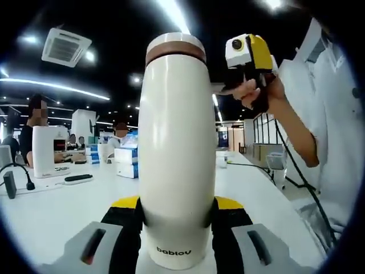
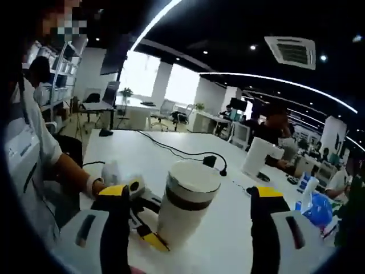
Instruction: Grasp the water cup twist off the cup lid place the cup lid on the table
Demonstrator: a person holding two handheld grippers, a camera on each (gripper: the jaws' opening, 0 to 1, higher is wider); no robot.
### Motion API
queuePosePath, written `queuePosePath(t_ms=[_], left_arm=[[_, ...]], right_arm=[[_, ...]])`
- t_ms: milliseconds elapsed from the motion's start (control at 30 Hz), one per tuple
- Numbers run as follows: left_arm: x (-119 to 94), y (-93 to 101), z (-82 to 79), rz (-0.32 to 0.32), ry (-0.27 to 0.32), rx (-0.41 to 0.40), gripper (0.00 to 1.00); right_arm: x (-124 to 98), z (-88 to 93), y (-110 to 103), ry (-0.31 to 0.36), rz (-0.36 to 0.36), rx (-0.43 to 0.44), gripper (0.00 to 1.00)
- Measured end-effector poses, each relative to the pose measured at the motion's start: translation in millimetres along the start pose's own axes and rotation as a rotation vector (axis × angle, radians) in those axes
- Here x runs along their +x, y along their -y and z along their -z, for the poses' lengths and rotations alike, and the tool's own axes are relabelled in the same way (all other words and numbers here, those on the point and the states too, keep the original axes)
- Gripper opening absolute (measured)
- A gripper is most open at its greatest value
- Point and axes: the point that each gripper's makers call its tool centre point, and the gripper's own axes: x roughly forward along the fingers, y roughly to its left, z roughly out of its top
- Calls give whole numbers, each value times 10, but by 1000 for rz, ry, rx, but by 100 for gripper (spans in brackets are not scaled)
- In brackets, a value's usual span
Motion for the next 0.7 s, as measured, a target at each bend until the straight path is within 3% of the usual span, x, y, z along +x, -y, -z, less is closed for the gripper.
queuePosePath(t_ms=[233,367,433,567,600,700], left_arm=[[-5,-3,-1,2,1,7,49],[-6,-6,0,2,0,8,49],[-6,-3,-1,2,0,9,49],[-6,-5,-1,3,0,10,49],[-6,-5,-1,2,0,11,49],[-6,-4,-2,3,1,12,49]], right_arm=[[-79,100,-258,-29,-16,91,82],[-124,-21,-259,71,30,204,79],[-118,-81,-266,119,47,212,79],[-76,-86,-186,176,143,294,78],[-93,-68,-84,199,232,306,76],[-109,-3,-27,205,310,329,74]])
